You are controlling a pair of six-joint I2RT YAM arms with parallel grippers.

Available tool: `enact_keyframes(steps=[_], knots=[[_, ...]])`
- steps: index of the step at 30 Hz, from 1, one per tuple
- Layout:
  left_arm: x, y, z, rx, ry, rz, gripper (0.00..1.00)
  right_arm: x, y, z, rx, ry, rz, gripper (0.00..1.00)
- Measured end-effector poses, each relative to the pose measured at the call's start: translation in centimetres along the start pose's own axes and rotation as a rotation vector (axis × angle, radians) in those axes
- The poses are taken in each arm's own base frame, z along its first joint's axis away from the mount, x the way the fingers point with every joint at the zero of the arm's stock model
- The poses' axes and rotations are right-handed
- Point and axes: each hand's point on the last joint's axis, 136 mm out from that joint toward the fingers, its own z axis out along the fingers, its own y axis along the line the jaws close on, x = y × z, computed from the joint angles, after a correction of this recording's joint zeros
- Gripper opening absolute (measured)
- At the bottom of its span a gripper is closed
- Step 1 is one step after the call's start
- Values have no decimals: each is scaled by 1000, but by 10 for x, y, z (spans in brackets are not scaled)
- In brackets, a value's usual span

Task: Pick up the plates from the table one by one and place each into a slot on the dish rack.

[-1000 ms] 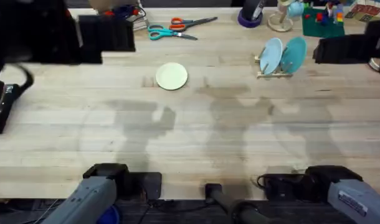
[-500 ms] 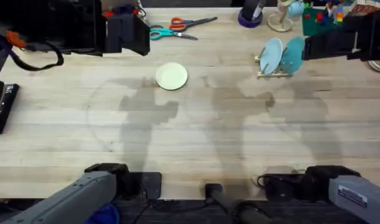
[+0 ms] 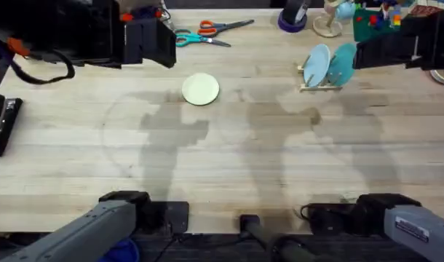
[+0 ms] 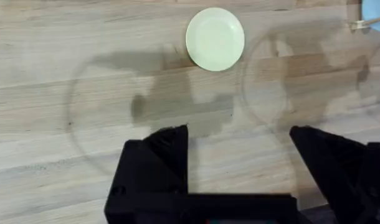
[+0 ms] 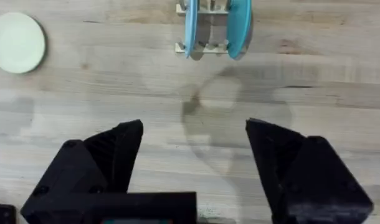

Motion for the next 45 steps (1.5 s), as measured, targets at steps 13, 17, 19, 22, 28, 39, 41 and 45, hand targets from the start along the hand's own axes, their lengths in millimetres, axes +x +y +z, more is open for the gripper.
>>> enact_keyframes(steps=[13, 17, 19, 22, 28, 39, 41, 45], knots=[[3, 0, 1, 3, 21, -6, 993, 0, 0, 0, 0, 0, 0, 993], [2, 0, 1, 4, 18, -9, 681, 0, 0, 0, 0, -1, 0, 995], [2, -1, 1, 5, 17, -8, 365, -2, 0, 0, 0, -6, 0, 995], [2, -1, 1, 6, 17, -5, 56, -3, 0, 0, 0, -11, -1, 995], [2, -1, 1, 6, 18, -5, 42, -3, 0, 0, 0, -11, -1, 995], [-1, -9, 6, 86, 31, -49, 42, -3, 0, 0, 0, -12, -1, 994], [-3, -10, 9, 131, 41, -61, 42, -3, 0, 0, 0, -12, -1, 993], [-9, -8, 16, 211, 53, -81, 43, -3, 0, 0, 0, -12, -3, 995]])
